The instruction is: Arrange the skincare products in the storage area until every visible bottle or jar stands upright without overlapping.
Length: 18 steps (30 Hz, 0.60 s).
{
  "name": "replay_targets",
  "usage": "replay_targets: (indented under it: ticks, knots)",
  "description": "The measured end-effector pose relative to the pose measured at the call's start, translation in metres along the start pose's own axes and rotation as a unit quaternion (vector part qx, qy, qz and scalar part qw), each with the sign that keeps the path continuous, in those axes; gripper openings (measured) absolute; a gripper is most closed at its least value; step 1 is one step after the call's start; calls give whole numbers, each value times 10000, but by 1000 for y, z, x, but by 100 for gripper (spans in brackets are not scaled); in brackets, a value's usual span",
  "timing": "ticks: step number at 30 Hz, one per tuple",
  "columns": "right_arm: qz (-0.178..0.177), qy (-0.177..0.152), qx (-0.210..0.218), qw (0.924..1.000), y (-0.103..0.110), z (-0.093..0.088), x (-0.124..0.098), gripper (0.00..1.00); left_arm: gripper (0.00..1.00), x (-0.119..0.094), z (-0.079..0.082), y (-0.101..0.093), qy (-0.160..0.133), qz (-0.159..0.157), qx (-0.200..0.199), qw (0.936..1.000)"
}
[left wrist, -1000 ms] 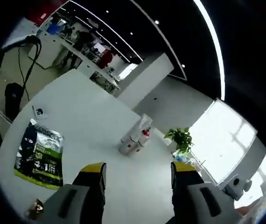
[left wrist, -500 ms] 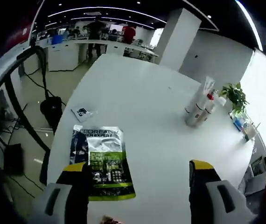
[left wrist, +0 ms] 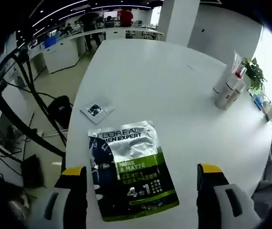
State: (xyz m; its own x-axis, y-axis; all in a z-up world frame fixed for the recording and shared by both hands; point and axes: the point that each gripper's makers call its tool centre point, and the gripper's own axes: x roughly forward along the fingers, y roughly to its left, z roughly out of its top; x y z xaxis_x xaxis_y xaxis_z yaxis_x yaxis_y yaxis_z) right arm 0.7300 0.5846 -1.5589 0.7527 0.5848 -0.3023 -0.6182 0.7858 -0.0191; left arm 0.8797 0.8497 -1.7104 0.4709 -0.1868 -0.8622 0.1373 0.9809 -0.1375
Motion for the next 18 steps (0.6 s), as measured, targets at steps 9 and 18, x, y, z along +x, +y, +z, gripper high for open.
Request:
replay_targets:
  ticks: [9, 18]
  knots:
    - [-159, 84, -63, 9998, -7, -4, 1, 48, 95, 13, -11, 20, 514, 384, 684, 9956]
    - [-208, 164, -95, 9996, -9, -6, 2, 45, 96, 21, -9, 14, 470, 386, 428, 9972]
